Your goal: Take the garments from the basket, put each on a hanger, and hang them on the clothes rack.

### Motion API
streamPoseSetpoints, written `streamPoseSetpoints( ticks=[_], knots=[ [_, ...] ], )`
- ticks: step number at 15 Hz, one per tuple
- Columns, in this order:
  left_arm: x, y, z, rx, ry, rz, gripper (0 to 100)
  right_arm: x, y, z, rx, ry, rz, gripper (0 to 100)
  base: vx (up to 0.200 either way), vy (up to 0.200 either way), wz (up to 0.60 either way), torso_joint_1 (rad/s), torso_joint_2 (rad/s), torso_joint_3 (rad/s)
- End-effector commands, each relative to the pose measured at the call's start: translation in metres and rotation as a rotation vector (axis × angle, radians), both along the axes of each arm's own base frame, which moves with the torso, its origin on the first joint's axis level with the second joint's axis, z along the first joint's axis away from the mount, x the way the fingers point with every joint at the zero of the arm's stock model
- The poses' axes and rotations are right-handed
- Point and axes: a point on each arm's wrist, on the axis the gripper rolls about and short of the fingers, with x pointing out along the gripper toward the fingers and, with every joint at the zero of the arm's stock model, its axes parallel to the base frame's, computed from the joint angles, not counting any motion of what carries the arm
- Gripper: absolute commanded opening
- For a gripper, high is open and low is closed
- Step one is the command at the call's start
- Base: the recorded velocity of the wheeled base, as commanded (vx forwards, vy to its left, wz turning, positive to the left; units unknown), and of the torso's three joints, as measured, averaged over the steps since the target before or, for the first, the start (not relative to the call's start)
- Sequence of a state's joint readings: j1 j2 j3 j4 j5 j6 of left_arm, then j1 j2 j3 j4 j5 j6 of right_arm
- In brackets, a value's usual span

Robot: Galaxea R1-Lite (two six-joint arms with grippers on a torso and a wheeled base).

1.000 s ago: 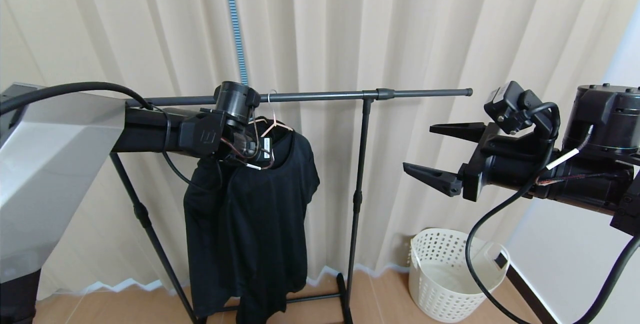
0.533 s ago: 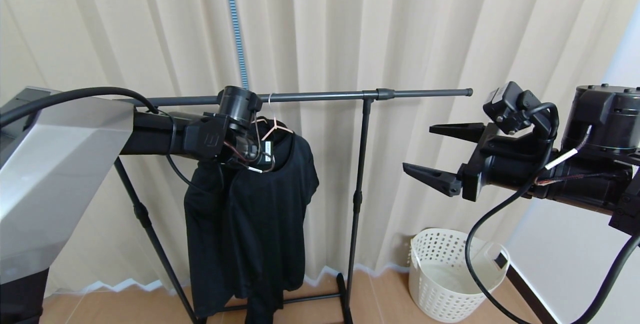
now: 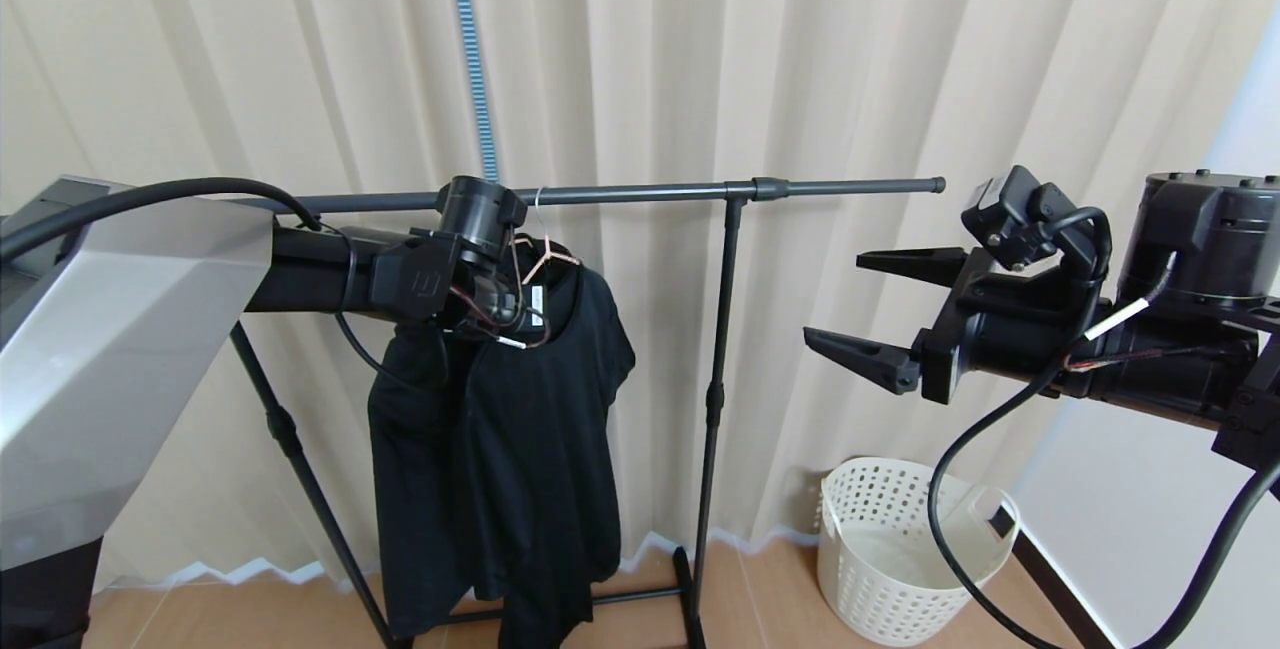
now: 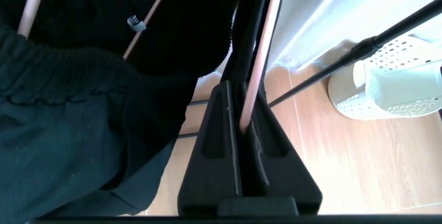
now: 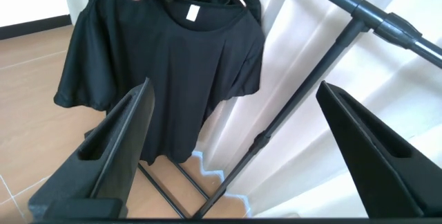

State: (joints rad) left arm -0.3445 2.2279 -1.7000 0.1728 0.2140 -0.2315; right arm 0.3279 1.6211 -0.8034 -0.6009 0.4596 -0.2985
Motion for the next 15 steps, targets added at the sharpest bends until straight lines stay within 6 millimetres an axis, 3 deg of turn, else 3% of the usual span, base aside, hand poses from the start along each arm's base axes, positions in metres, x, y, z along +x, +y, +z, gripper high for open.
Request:
streamPoseSetpoints(
  ticks=[1,3,4,12,15],
  knots=[
    [0.0,0.001,0.003,-0.003,-0.005,0.004,0,0.001,0.001,-0.001,-0.001,0.002,0.001,100,0.0,0.0,0.0,0.0,0.0,0.0],
    [-0.001,0.0,0.004,-0.005,-0.007,0.002,0,0.001,0.0,0.0,-0.001,0.001,0.0,100,0.0,0.0,0.0,0.0,0.0,0.0],
    [-0.002,0.0,0.003,-0.004,-0.005,0.0,100,0.001,0.0,0.0,-0.001,0.001,0.0,100,0.0,0.0,0.0,0.0,0.0,0.0],
    [-0.005,0.001,0.009,-0.01,-0.014,0.002,100,0.002,-0.001,0.0,0.0,-0.002,-0.007,100,0.0,0.0,0.0,0.0,0.0,0.0],
    [-0.01,0.003,0.022,-0.018,-0.038,0.002,100,0.004,-0.001,0.0,0.0,-0.001,-0.007,100,0.0,0.0,0.0,0.0,0.0,0.0]
  ],
)
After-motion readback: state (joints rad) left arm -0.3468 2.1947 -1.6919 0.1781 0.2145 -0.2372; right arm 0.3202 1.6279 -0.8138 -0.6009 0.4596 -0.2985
